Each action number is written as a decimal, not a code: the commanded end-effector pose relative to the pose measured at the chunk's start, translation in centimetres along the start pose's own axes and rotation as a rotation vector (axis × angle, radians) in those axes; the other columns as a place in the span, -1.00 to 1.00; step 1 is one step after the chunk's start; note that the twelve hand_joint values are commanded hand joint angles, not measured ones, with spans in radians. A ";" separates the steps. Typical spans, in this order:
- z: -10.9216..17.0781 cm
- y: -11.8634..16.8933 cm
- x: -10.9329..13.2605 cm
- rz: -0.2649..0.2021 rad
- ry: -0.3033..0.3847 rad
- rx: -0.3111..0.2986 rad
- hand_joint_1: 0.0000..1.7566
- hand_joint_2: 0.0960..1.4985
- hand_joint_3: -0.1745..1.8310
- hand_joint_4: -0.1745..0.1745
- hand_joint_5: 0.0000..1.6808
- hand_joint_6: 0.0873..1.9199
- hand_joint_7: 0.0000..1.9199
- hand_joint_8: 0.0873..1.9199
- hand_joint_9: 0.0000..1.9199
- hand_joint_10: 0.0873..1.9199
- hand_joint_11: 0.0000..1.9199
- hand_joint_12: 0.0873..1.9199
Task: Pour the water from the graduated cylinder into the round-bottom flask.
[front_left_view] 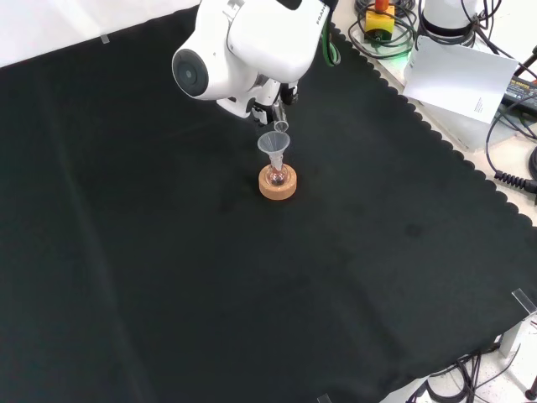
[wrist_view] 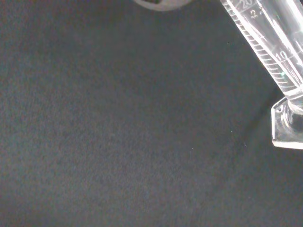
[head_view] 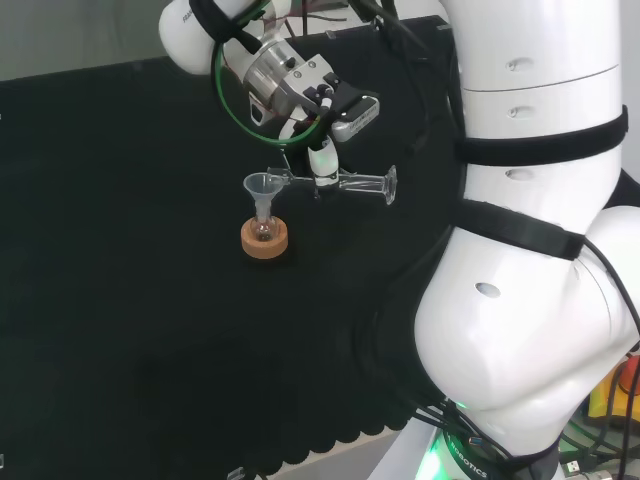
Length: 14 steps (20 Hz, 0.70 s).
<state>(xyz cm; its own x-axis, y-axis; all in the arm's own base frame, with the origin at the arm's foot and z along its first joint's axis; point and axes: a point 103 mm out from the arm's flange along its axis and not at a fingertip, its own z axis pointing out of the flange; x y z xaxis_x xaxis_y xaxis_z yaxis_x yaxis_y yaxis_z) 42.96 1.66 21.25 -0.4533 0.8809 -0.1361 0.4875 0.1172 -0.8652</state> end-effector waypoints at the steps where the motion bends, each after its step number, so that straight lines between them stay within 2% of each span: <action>1: 0.1 0.0 -0.2 0.011 -0.007 0.024 0.44 0.44 -0.83 -1.00 0.17 -0.03 0.08 -0.04 0.58 -0.99 0.29 -0.32; 5: 0.0 -0.1 -0.2 0.024 -0.012 0.054 0.44 0.43 -0.83 -1.00 0.17 -0.03 0.08 -0.05 0.58 -0.99 0.30 -0.32; 14: -0.6 -0.3 0.0 0.025 -0.014 0.074 0.45 0.43 -0.83 -1.00 0.18 -0.03 0.08 -0.05 0.59 -0.99 0.30 -0.32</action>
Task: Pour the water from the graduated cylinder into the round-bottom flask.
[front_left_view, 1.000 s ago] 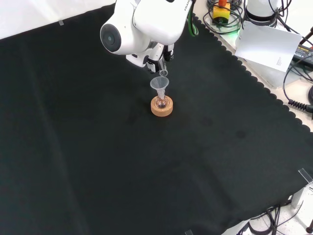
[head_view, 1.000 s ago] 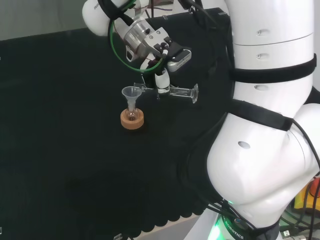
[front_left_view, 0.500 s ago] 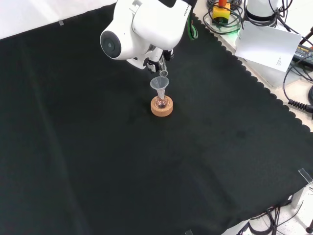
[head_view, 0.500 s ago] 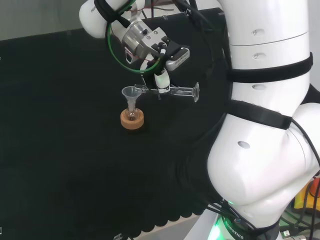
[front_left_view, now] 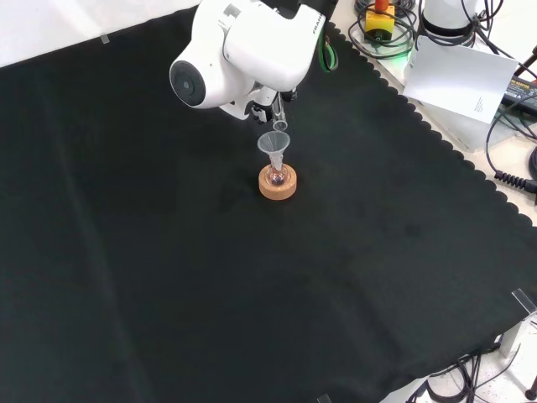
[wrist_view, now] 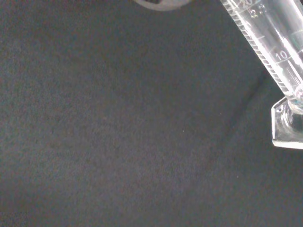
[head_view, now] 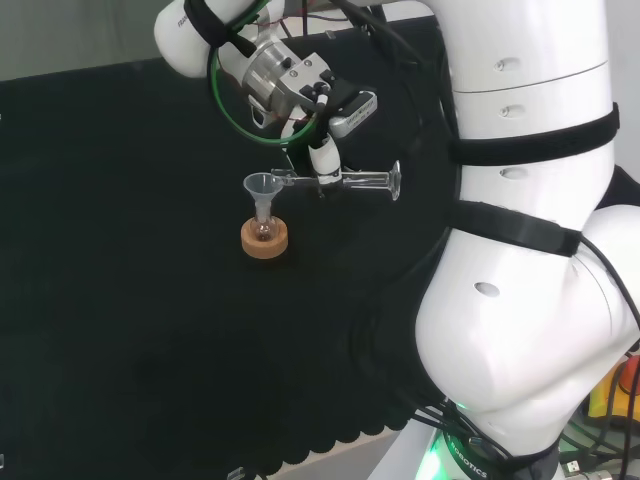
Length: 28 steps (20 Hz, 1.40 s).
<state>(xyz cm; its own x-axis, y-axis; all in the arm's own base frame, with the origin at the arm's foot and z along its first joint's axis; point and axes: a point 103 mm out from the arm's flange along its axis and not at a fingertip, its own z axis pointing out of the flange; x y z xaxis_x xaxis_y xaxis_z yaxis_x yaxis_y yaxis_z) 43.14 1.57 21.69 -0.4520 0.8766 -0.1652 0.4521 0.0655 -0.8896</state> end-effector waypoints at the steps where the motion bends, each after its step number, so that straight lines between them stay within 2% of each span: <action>1: -0.4 0.0 0.3 0.001 0.000 0.014 0.45 0.43 -0.83 -1.00 0.18 -0.03 0.08 -0.05 0.59 -0.99 0.30 -0.32; 17: -1.2 0.1 0.4 0.022 -0.018 0.089 0.45 0.43 -0.83 -1.00 0.18 -0.04 0.08 -0.06 0.59 -1.00 0.31 -0.32; 21: -2.0 0.0 1.8 0.043 -0.030 0.102 0.45 0.43 -0.83 -1.00 0.18 -0.04 0.08 -0.06 0.59 -1.00 0.31 -0.33; 28: -2.3 0.0 1.3 0.050 -0.028 0.117 0.45 0.43 -0.83 -1.00 0.18 -0.04 0.08 -0.06 0.59 -1.00 0.31 -0.33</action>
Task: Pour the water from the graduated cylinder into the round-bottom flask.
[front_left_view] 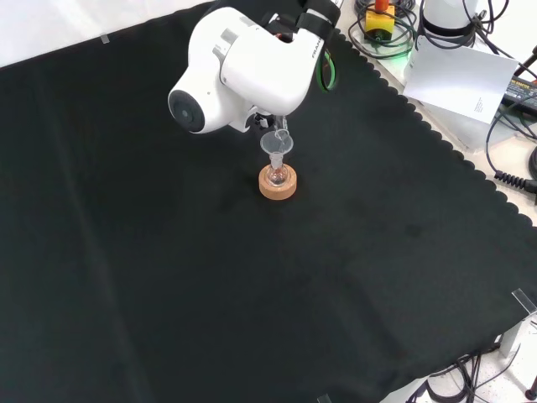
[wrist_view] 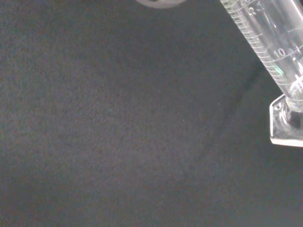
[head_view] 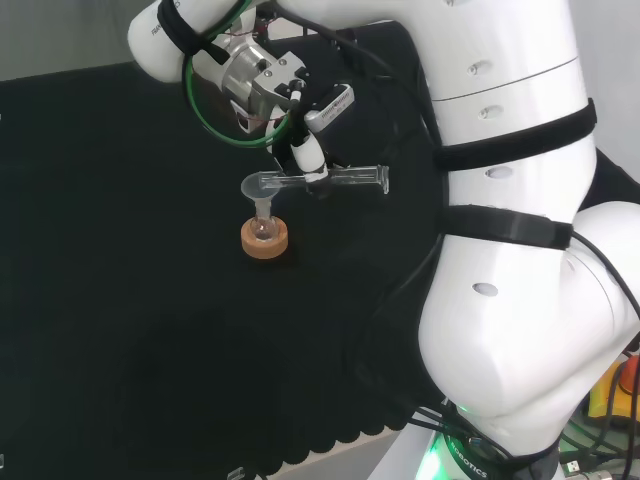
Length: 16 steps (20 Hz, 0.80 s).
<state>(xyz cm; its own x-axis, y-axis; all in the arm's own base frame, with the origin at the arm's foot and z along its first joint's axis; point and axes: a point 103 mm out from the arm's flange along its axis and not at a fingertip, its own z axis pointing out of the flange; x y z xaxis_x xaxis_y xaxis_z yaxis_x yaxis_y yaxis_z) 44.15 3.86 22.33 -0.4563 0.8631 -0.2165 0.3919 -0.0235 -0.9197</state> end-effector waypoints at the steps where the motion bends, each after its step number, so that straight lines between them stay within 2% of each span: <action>1: -0.2 0.0 -0.1 0.009 0.002 0.018 0.45 0.43 -0.83 -1.00 0.18 -0.04 0.08 -0.06 0.59 -1.00 0.31 -0.33; 7: -0.6 -0.3 0.7 0.024 -0.001 0.028 0.45 0.43 -0.83 -1.00 0.18 -0.04 0.08 -0.06 0.60 -1.00 0.31 -0.33; 16: -0.4 -0.4 0.2 0.027 -0.002 0.057 0.45 0.43 -0.83 -1.00 0.18 -0.04 0.08 -0.06 0.60 -1.00 0.31 -0.33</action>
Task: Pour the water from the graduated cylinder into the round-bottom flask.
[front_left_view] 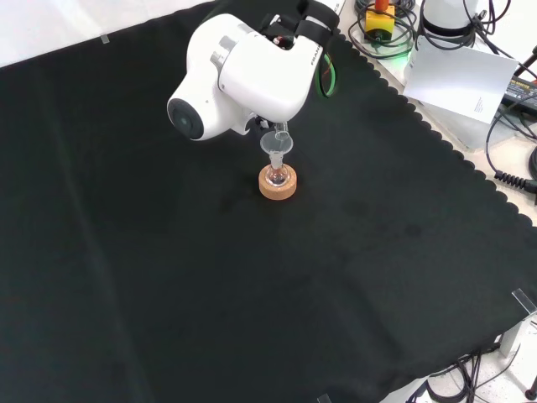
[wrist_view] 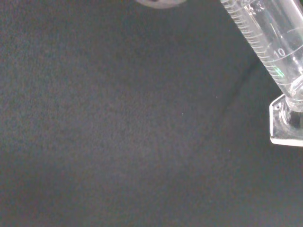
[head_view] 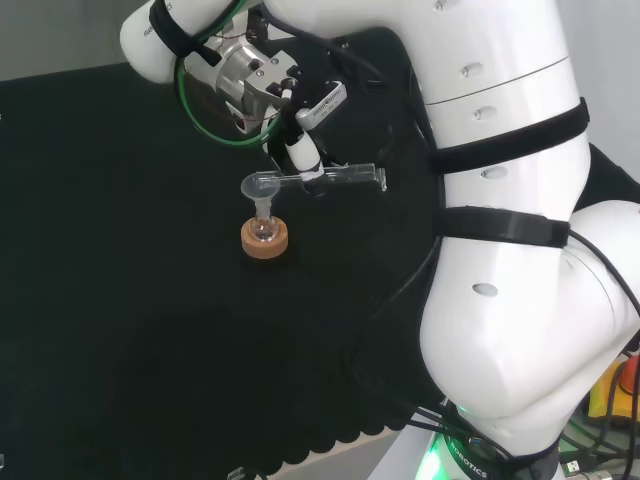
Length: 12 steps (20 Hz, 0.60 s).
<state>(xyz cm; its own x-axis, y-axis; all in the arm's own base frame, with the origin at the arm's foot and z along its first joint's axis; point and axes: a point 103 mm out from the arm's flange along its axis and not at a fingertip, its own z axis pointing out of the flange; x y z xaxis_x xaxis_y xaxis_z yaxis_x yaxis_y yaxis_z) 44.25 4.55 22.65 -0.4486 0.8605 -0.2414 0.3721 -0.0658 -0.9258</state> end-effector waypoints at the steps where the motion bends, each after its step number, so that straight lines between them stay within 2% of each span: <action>1: 0.1 -0.1 -0.3 0.001 0.001 0.021 0.45 0.43 -0.83 -1.00 0.18 -0.04 0.08 -0.06 0.60 -1.00 0.31 -0.33; 12: -0.2 -0.5 0.1 0.004 0.007 0.039 0.45 0.43 -0.83 -1.00 0.18 -0.04 0.08 -0.06 0.60 -1.00 0.31 -0.33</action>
<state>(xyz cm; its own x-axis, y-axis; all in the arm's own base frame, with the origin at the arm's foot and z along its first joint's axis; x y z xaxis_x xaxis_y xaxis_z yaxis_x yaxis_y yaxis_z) 44.21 4.71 23.15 -0.4434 0.8629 -0.2425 0.3453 -0.0853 -0.9346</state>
